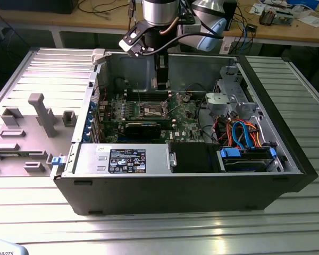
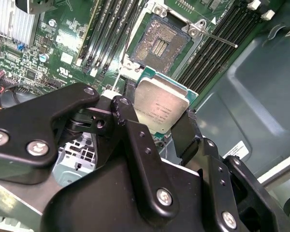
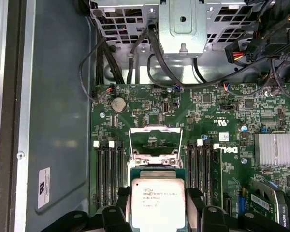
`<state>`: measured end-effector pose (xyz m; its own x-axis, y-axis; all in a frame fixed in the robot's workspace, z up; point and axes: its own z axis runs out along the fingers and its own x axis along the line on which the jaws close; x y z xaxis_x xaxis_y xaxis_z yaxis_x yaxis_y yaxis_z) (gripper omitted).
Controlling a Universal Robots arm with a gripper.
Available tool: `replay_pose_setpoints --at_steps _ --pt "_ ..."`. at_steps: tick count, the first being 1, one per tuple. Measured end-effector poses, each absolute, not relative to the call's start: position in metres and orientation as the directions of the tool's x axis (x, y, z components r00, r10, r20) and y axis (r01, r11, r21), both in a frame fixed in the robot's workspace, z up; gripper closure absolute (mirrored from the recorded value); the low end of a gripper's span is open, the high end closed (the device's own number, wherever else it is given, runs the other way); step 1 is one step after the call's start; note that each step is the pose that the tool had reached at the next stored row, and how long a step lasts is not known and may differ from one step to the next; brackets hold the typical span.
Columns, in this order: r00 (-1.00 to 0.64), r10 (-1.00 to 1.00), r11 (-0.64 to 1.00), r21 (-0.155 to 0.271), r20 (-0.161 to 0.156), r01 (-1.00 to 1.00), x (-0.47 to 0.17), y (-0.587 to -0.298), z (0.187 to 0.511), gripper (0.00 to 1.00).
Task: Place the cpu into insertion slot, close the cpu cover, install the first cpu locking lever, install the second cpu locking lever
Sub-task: 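Place the cpu into insertion slot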
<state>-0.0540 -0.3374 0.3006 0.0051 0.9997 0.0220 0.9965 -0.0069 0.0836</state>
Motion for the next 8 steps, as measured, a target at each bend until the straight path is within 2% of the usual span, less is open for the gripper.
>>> replay_pose_setpoints --at_steps 8 --pt "0.005 1.0 -0.007 0.084 0.022 0.996 -0.054 -0.3373 0.2997 0.46"
